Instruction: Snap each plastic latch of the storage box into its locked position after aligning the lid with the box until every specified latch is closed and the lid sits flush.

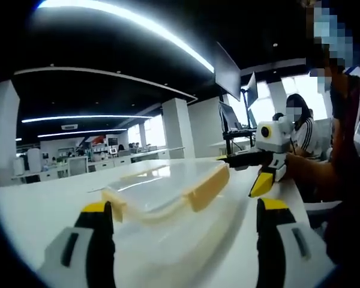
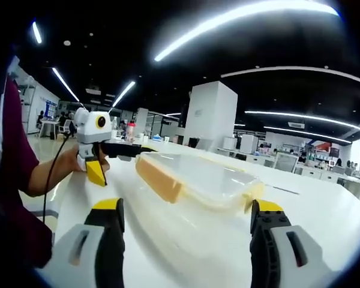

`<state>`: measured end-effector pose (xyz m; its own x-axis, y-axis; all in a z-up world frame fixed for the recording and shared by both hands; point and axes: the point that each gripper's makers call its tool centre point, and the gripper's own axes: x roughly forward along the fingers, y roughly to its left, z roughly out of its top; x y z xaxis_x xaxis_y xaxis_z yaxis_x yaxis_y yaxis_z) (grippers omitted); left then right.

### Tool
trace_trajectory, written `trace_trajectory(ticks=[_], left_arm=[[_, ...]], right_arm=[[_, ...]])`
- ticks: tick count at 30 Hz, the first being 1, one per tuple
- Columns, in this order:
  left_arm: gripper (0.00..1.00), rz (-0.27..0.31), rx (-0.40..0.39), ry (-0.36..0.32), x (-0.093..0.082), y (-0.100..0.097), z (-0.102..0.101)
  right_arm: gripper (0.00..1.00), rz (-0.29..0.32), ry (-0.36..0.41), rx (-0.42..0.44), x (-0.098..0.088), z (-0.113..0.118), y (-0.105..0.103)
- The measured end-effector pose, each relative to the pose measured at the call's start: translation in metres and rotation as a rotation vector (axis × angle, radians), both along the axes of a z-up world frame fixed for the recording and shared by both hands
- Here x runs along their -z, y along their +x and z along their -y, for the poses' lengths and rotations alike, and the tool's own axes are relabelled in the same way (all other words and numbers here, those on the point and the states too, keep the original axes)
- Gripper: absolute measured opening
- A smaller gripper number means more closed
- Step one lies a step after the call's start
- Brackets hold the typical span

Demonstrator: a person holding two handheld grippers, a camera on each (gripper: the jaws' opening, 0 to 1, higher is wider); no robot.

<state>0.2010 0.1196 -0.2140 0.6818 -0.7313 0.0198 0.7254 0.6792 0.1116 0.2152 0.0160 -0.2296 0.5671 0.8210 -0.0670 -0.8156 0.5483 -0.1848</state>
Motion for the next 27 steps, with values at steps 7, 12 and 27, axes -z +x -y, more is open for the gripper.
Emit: trace_trajectory(ticks=[7, 12, 27], left_arm=[[1.0, -0.001, -0.015, 0.003, 0.0, 0.002, 0.002], [1.0, 0.013, -0.023, 0.034, 0.003, 0.003, 0.003], [1.0, -0.004, -0.023, 0.007, 0.0, 0.004, 0.003]], right_arm=[[0.72, 0.037, -0.051, 0.086, 0.001, 0.007, 0.012], [0.68, 0.082, -0.104, 0.163, 0.002, 0.007, 0.02], [0.6, 0.114, -0.153, 0.21, 0.005, 0.01, 0.024]])
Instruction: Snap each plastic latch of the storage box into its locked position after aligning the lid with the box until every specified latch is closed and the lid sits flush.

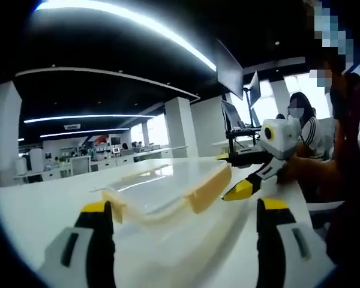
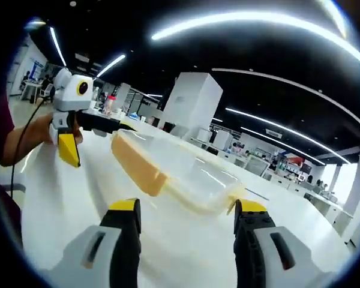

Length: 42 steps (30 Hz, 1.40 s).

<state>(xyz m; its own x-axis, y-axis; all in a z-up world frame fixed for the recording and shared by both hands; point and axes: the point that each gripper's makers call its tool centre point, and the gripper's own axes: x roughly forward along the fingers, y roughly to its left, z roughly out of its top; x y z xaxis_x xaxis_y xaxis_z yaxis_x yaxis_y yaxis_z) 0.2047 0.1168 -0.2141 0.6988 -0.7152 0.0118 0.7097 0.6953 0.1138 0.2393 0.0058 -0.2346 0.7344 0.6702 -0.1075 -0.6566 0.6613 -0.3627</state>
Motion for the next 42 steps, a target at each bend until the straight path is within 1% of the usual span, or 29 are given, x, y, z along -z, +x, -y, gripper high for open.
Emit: trace_trajectory(ticks=[6, 13, 15, 21, 23, 27, 28, 29, 31, 34, 38, 42], left_arm=[[1.0, -0.004, -0.008, 0.004, 0.0003, 0.0007, 0.0003], [1.0, -0.011, -0.012, -0.011, -0.0009, 0.0013, 0.0003], [0.99, -0.019, -0.013, -0.024, -0.0022, 0.0016, 0.0001], [0.95, -0.024, -0.025, -0.032, -0.0028, 0.0046, -0.0024], [0.95, -0.029, -0.025, -0.043, -0.0036, 0.0053, -0.0029], [0.95, -0.028, -0.026, -0.04, -0.0031, 0.0057, -0.0024], [0.95, -0.029, -0.026, -0.042, -0.0033, 0.0057, -0.0023], [0.95, -0.029, -0.025, -0.044, -0.0037, 0.0055, -0.002], [0.95, -0.03, -0.024, -0.046, -0.0036, 0.0046, -0.0019], [0.95, -0.025, -0.028, -0.037, -0.0029, 0.0041, -0.0017], [0.92, -0.007, -0.045, -0.004, -0.0003, 0.0057, -0.0033], [0.92, -0.002, -0.048, 0.006, 0.0005, 0.0056, -0.0029]], right_arm=[[0.57, -0.002, 0.015, -0.006, -0.001, 0.0009, 0.0003], [0.55, 0.0, 0.019, -0.008, -0.0011, 0.0009, -0.0005], [0.54, -0.002, 0.021, -0.009, -0.0012, 0.0011, -0.0008], [0.53, -0.009, 0.032, -0.012, -0.0016, 0.0018, -0.0011], [0.52, -0.017, 0.04, -0.014, -0.0014, 0.002, -0.001], [0.51, -0.022, 0.049, -0.022, -0.0015, 0.0024, -0.0012], [0.5, -0.044, 0.05, -0.038, 0.0009, 0.0004, -0.0031], [0.49, -0.079, 0.08, -0.032, 0.0014, 0.0028, -0.0022], [0.48, -0.087, 0.088, -0.034, 0.0015, 0.0046, -0.0016], [0.49, -0.085, 0.086, -0.035, 0.002, 0.0038, -0.0033], [0.5, -0.083, 0.085, -0.038, 0.0023, 0.0039, -0.0038], [0.5, -0.082, 0.083, -0.038, 0.0025, 0.0036, -0.0037]])
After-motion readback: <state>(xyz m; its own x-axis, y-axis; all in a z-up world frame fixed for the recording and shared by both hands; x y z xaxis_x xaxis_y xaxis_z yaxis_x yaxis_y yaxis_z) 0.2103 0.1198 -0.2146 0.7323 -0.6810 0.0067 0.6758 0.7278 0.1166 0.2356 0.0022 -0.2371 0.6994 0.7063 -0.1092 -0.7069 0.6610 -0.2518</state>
